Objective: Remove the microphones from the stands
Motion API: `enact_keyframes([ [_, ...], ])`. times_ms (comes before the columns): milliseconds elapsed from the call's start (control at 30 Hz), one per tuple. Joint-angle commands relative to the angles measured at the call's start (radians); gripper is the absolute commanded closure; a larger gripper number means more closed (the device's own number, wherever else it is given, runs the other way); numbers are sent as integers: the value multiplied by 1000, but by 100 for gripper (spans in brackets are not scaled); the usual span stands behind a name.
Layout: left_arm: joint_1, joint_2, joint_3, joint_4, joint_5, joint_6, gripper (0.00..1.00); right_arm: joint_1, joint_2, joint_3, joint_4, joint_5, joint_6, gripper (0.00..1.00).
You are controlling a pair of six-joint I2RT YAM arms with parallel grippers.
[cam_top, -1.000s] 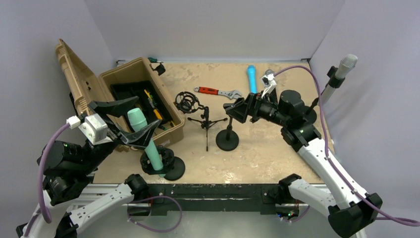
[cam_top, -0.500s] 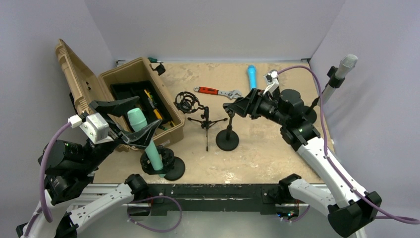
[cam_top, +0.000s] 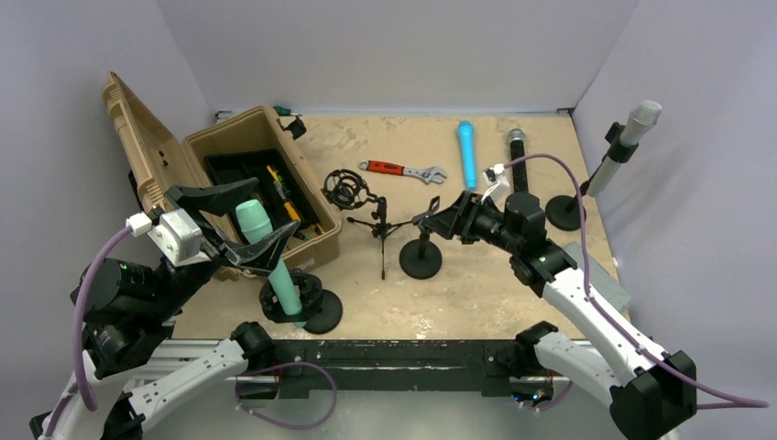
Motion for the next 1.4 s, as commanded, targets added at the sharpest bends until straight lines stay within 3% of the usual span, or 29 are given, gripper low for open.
enact_keyframes([
  [0,7,23,11,21,12,1,9,11,49,-64,-47,57,-41,40],
  [267,6,25,9,23,5,-2,9,12,5,147,-215,190,-198,23],
  [533,7,-30,-20,64,-48,-13,11,12,6,467,-404,368,-353,14],
  [667,8,-85,-46,98,-98,-9,11,26,39,558,-389,302,-375,14],
  [767,7,-120,-66,125,-116,-9,11,122,88,581,-302,165,-348,14],
  [933,9,-154,-86,152,-138,-9,11,416,216,651,-148,117,-319,13],
  [1100,10,-165,-98,166,-151,-7,11,598,377,735,6,27,-293,13],
  [1367,10,-164,-98,166,-157,-7,11,720,556,856,77,39,-293,17],
])
